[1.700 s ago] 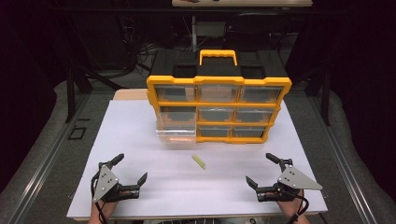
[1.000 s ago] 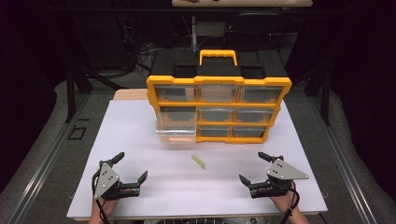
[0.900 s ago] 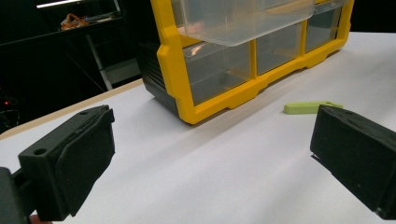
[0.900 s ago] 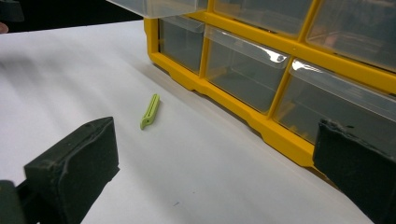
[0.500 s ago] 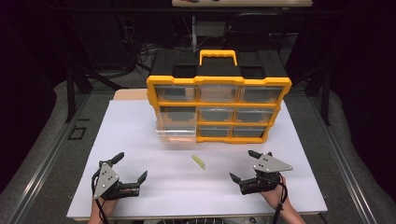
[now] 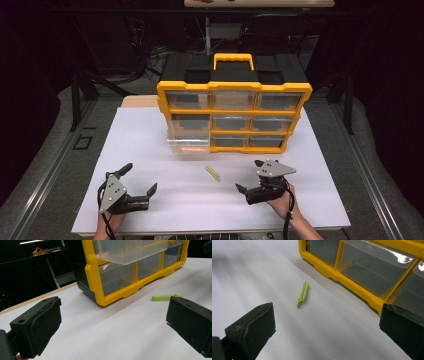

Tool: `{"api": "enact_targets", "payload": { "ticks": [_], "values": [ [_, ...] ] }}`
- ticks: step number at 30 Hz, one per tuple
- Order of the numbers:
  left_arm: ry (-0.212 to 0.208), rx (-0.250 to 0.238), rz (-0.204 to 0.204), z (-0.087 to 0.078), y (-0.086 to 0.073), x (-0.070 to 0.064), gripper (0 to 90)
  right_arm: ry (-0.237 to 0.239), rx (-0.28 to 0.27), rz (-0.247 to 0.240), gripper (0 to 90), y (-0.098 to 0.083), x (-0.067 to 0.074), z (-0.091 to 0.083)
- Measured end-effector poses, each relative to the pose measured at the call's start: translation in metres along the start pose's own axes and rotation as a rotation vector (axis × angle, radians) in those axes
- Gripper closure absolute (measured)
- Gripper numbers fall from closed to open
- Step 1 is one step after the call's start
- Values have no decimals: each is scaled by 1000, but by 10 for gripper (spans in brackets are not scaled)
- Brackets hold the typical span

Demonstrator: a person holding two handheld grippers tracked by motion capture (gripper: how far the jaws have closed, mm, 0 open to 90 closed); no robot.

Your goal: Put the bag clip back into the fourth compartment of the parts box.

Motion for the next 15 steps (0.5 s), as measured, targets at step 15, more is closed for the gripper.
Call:
{"api": "enact_targets", "payload": {
  "ticks": [15],
  "values": [
    [-4,5,-1,1,0,-1,1,11,129,-2,0,4,11,22]
  ]
}}
Point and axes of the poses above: each handheld gripper's, and its own axes: z roughly forward along the jaws, y roughly out of its top, x roughly to its left, the point moved 6 cm from there along z, roughly forward along the jaws, and after that the axes turned 6 degrees about -y, right-handed, at the moved point
